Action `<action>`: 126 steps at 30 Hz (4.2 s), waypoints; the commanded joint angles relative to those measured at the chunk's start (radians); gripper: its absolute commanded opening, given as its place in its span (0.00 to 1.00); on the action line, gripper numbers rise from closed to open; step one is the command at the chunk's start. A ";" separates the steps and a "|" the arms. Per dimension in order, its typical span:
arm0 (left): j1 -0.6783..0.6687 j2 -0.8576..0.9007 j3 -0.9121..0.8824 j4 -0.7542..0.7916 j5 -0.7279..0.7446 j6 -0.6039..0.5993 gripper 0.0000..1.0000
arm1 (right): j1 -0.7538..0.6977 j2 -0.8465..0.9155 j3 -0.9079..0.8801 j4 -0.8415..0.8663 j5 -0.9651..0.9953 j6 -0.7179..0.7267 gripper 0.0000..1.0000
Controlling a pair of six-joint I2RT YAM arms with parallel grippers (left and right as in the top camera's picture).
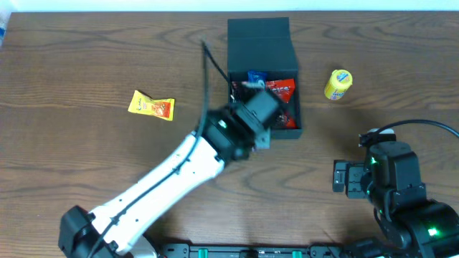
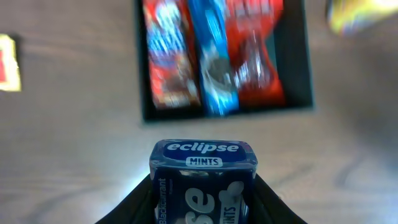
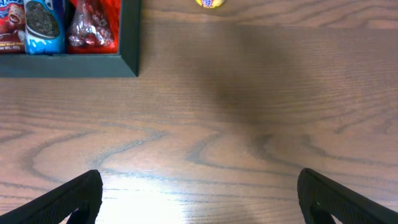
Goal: Pack container
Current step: 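Carry the Eclipse tin forward and lower it into the black box, then release the tin and move the left gripper left over the yellow Julie's packet, then lower the left gripper and grasp the Julie's Peanut Butter packet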
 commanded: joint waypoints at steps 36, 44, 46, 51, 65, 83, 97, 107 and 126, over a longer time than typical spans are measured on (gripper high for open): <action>0.171 0.533 0.250 0.058 -0.018 0.099 0.16 | -0.016 -0.005 0.002 -0.002 0.003 -0.006 0.99; 0.170 0.533 0.250 0.072 -0.019 0.099 0.25 | -0.016 -0.005 0.002 -0.002 0.003 -0.006 0.99; 0.169 0.533 0.250 0.073 -0.019 0.099 0.26 | -0.016 -0.005 0.002 -0.002 0.003 -0.006 0.99; 0.167 0.533 0.250 0.073 -0.019 0.099 0.30 | -0.016 -0.005 0.002 -0.002 0.003 -0.006 0.99; 0.166 0.533 0.250 0.072 -0.019 0.099 0.50 | -0.016 -0.005 0.002 -0.002 0.003 -0.006 0.99; 0.159 0.306 0.250 0.033 -0.107 0.100 0.80 | -0.016 -0.005 0.002 -0.002 0.003 -0.006 0.99; 0.268 0.019 0.248 -0.450 -0.175 -0.055 0.95 | -0.016 -0.005 0.002 -0.002 0.003 -0.006 0.99; 0.425 0.019 0.238 -0.467 -0.095 -0.363 0.95 | -0.016 -0.005 0.002 -0.002 0.003 -0.006 0.99; 0.690 0.118 -0.025 -0.029 0.027 -0.667 0.96 | -0.016 -0.005 0.002 -0.002 0.003 -0.006 0.99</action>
